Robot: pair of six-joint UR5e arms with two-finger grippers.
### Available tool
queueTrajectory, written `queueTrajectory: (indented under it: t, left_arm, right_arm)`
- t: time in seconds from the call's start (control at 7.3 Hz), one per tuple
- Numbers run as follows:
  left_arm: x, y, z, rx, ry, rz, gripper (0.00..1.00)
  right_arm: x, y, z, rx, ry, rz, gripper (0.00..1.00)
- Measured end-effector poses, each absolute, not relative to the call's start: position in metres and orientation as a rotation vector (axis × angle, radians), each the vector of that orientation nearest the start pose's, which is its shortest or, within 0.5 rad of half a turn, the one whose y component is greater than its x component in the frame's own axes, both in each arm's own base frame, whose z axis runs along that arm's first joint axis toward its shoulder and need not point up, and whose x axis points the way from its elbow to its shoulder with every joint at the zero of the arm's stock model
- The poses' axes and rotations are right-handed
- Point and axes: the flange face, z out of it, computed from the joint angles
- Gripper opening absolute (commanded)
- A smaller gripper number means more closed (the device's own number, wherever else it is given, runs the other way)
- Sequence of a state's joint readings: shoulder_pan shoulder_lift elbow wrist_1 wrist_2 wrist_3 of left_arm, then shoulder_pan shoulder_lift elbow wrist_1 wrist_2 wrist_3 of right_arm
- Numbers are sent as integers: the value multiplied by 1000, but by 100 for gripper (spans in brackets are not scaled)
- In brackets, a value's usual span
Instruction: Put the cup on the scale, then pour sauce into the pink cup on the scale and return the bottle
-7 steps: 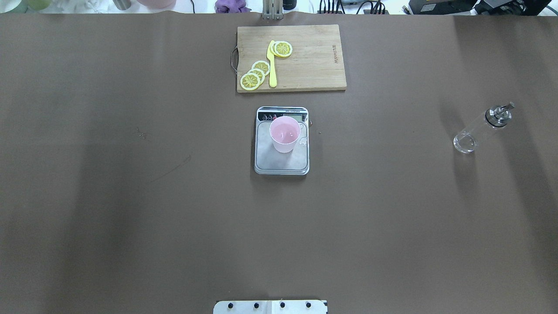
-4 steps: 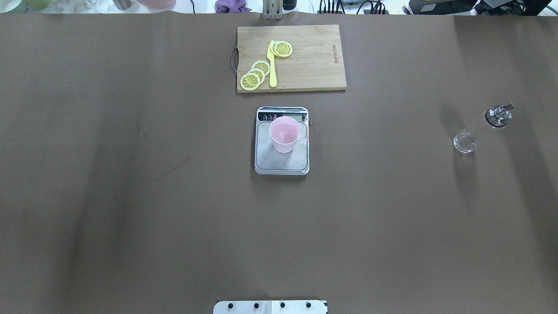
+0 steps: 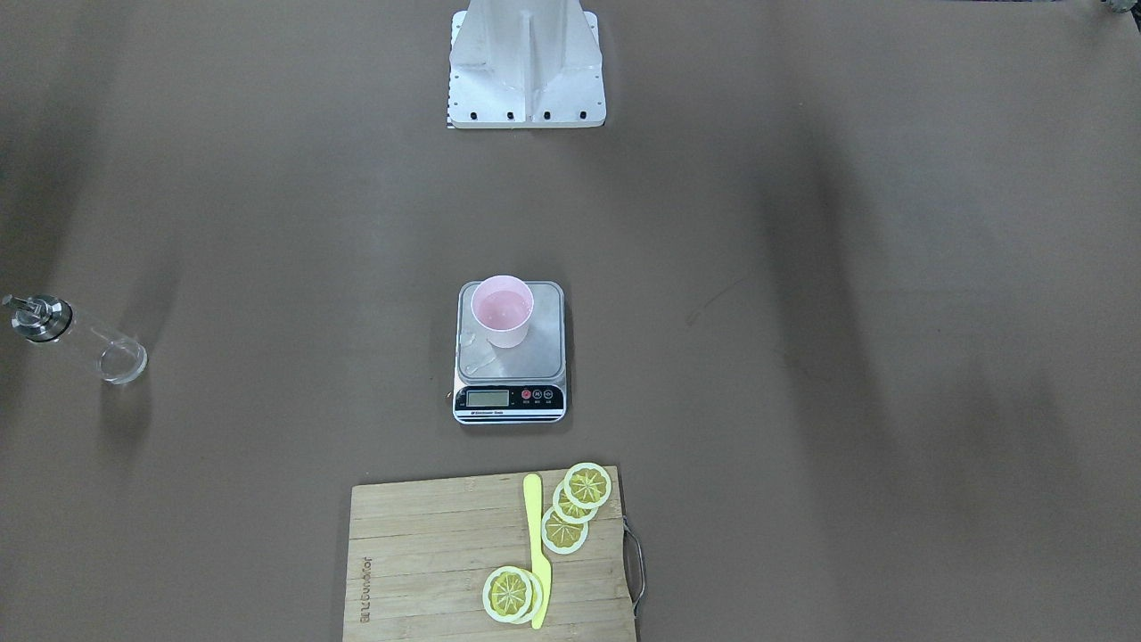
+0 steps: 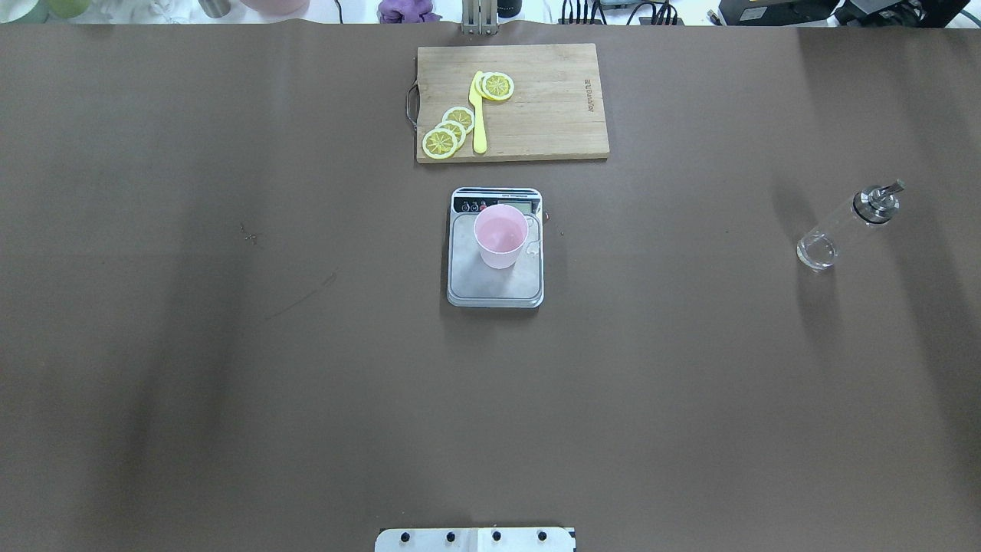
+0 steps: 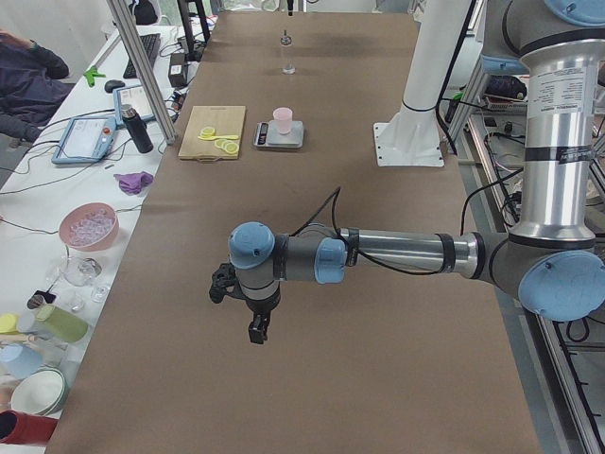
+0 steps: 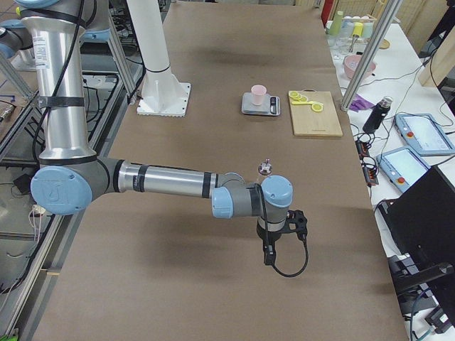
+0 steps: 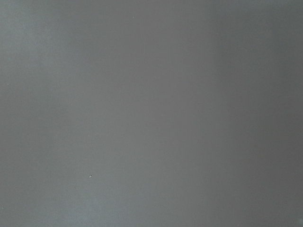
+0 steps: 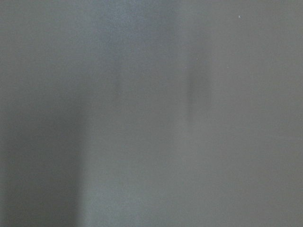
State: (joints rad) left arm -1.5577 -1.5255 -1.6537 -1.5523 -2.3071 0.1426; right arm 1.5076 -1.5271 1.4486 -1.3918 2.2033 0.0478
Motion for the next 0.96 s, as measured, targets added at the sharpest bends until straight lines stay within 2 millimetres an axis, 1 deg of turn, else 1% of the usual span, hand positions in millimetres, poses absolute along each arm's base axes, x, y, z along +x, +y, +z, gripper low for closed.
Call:
queueTrajectory:
  t: [0.14,0.27,0.41,0.68,0.82,0.96]
  left_arm:
    - [-60,-474,644,67,735,155,98]
    - [-60,-474,644,68,736,156,98]
    - [-61,-474,643,70,739,157,98]
    - [-60,-474,642,73,742,157,98]
    - [-60,-475,642,75,743,158,98]
    - [-60,-475,642,76,744,158,98]
  right_arm:
    - [41,-518,689,63,-647,-48,100]
    - [41,-517,683,74,-652,-56,100]
    - [41,-521,669,84,-656,-59,100]
    - [42,-526,642,34,-658,-41,100]
    - [43,-523,633,11,-652,-34,100]
    - [44,-520,631,-2,-645,-29,100]
